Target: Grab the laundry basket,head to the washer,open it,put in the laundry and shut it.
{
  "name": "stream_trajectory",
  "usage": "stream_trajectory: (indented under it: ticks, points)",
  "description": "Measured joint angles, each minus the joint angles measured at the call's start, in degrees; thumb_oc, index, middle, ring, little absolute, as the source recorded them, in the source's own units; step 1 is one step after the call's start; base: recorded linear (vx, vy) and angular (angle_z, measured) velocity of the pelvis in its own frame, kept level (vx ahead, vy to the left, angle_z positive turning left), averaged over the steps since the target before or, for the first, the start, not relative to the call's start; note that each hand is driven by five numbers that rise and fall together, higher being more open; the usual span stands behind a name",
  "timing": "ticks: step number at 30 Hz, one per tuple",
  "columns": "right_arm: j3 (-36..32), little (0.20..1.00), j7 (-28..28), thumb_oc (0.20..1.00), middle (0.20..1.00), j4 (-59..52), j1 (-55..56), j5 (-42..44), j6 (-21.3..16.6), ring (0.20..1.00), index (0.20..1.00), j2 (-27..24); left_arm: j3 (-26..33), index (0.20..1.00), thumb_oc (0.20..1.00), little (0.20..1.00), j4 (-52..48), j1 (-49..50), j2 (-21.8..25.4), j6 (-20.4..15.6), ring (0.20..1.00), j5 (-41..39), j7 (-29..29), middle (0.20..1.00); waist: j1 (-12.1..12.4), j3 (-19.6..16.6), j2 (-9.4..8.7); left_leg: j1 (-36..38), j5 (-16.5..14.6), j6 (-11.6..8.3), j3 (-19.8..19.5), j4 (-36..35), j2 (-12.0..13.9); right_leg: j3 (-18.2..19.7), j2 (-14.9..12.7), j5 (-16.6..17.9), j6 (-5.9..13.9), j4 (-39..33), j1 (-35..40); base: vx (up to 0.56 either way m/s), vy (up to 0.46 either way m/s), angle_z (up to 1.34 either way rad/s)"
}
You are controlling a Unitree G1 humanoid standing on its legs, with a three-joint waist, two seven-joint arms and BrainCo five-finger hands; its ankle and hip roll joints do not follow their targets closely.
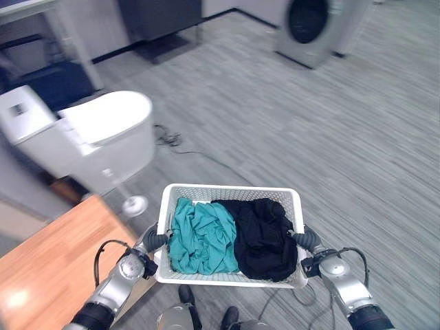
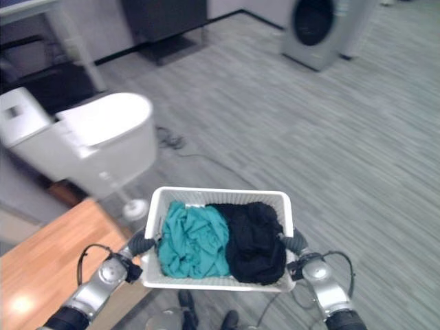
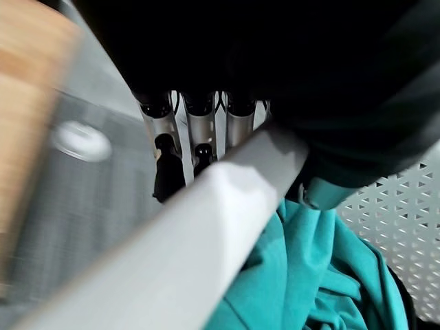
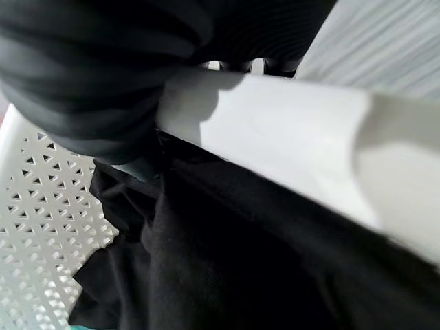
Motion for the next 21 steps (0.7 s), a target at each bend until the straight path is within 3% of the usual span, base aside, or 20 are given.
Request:
stream_trajectory:
  ticks: [3,5,6,7,8,9,11,12,13,14,15,16,19,21]
  points:
    - [-0.04,0.2,0.71,0.2,0.2,-0.37,0.16,0.03,-0.04,0.2,0.2,-2.17,-0.16,0.2,0.2,0.2,-0.07,-0.07,-1.26,-0.23,0.2,0.04,-0.08,0.2,-2.8,0.38,0.89,2.25,1.71,-1.69,-0.46,-2.64,0.78,-0.16,2.13,1.11,0.18,-3.91,2.46,-0.12,-0.237,-0.25]
    - [-0.02,0.2,0.69,0.2,0.2,-0.71,-0.07,0.09,-0.05,0.2,0.2,-2.38,-0.13,0.2,0.2,0.2,-0.04,-0.25,-1.4,-0.2,0.2,0.03,-0.04,0.2,-2.66,0.6,1.16,2.87,2.78,-2.24,-2.61,-2.84,1.63,1.53,4.01,2.34,-1.31,-6.35,3.79,-0.09,-0.191,-0.43]
    - [0.02,0.2,0.66,0.2,0.2,-0.83,-0.67,0.16,-0.06,0.2,0.2,-2.71,-0.13,0.2,0.2,0.2,0.02,-0.6,-1.45,-0.22,0.2,-0.01,0.0,0.2,-1.7,1.62,1.27,1.84,2.55,-2.58,-7.96,-0.58,2.16,2.86,4.43,2.84,-2.01,-6.63,4.46,-0.06,-0.165,-0.46]
    - [0.03,0.2,0.64,0.2,0.2,-1.21,-0.91,0.23,-0.06,0.2,0.2,-3.11,-0.14,0.2,0.2,0.2,0.0,-0.79,-1.43,-0.28,0.2,-0.05,0.03,0.2,-1.39,2.16,1.3,0.57,1.38,-4.14,-13.75,0.35,1.44,4.0,4.55,2.91,-2.16,-6.66,4.47,-0.03,-0.131,-0.41]
    - [0.03,0.2,0.65,0.2,0.2,-1.32,-1.55,0.37,-0.08,0.2,0.2,-3.33,-0.07,0.2,0.2,0.2,0.05,-1.08,-1.42,-0.41,0.2,-0.07,0.06,0.2,-0.39,2.97,1.09,0.18,0.24,-6.97,-19.91,-0.46,0.5,4.96,4.5,3.15,-2.5,-6.68,4.5,-0.07,-0.065,-0.42]
    - [-0.01,0.2,0.65,0.2,0.2,-1.35,-3.25,1.13,-0.07,0.2,0.2,-3.45,0.26,0.2,0.2,0.2,0.05,-1.48,-1.44,-0.38,0.2,-0.36,0.17,0.2,0.79,4.9,0.91,-0.88,0.0,-8.21,-28.84,-1.03,-1.83,6.4,4.5,3.45,-2.96,-6.82,4.92,-0.05,-0.03,-0.47]
    - [0.0,0.2,0.6,0.2,0.2,-1.31,-4.22,1.25,-0.08,0.2,0.2,-3.44,0.48,0.2,0.2,0.2,0.03,-1.64,-1.4,-0.34,0.2,-0.52,0.32,0.2,1.29,6.37,1.01,-1.56,0.17,-8.06,-33.63,-2.36,-4.46,6.58,4.52,3.46,-2.68,-6.97,6.02,0.01,-0.016,-0.2]
    - [-0.03,0.2,0.56,0.2,0.2,-0.87,-4.55,1.68,-0.08,0.2,0.2,-3.27,0.54,0.2,0.2,0.2,-0.02,-1.68,-1.44,-0.34,0.2,-0.52,0.56,0.2,1.62,6.94,0.88,-1.82,0.45,-7.65,-36.62,-2.59,-6.87,6.92,4.49,3.42,-0.67,-6.94,6.61,0.1,-0.015,-0.21]
    - [-0.09,0.2,0.57,0.2,0.2,-0.58,-5.81,2.32,-0.17,0.2,0.2,-4.17,1.4,0.2,0.2,0.2,0.22,-1.86,-3.04,-0.21,0.2,-0.51,0.65,0.2,1.47,8.58,6.21,-1.4,5.78,-2.93,-39.38,-4.36,-4.27,7.38,7.2,2.69,4.39,-1.11,4.95,0.1,-0.017,-0.36]
    - [0.0,0.2,0.6,0.2,0.2,-1.7,-5.8,2.48,-0.26,0.2,0.2,-5.78,1.88,0.2,0.2,0.2,0.16,-2.11,-4.17,-0.22,0.2,-0.52,0.65,0.2,1.52,8.89,8.82,-1.31,9.6,-0.18,-39.55,-4.37,-1.94,6.13,6.62,-0.44,0.14,1.79,4.15,0.13,-0.028,-0.48]
    - [-0.06,0.2,0.52,0.2,0.2,-1.63,-6.14,2.85,-0.33,0.2,0.2,-5.96,2.04,0.2,0.2,0.2,0.49,-2.56,-4.34,-0.54,0.2,-0.5,0.73,0.2,1.89,8.83,8.71,-1.12,7.82,-3.81,-40.02,-3.49,-2.07,5.33,4.51,-1.72,-3.78,1.23,4.19,0.09,-0.043,-0.04]
    - [-0.08,0.2,-0.42,0.2,0.2,-1.1,-5.69,3.59,-0.11,0.2,0.2,-5.37,1.48,0.2,0.2,0.2,1.3,-4.38,-4.2,0.09,0.2,-0.52,0.87,0.2,0.71,8.92,8.2,-2.48,7.5,-5.6,-39.26,-2.15,-2.39,4.49,4.49,-0.6,-3.34,0.76,4.65,0.09,-0.048,0.05]
    - [-0.17,0.2,-0.8,0.2,0.2,-1.17,-5.45,5.27,-0.12,0.2,0.2,-5.56,1.1,0.2,0.2,0.2,1.39,-7.42,-3.27,0.03,0.2,-0.52,0.85,0.2,0.72,8.91,5.93,-3.07,8.06,-5.95,-38.13,-0.38,-3.53,4.18,4.54,-0.61,-3.42,0.07,4.47,0.08,-0.053,0.16]
    - [-0.14,0.2,-0.92,0.2,0.2,-1.24,-6.14,6.21,-0.13,0.2,0.2,-5.56,1.11,0.2,0.2,0.2,1.56,-8.21,-2.9,0.04,0.2,-0.52,0.94,0.2,1.03,9.14,4.95,-6.27,8.16,-6.31,-38.29,7.18,-4.2,4.46,3.84,-0.53,-3.37,-0.16,5.38,0.06,0.013,-0.05]
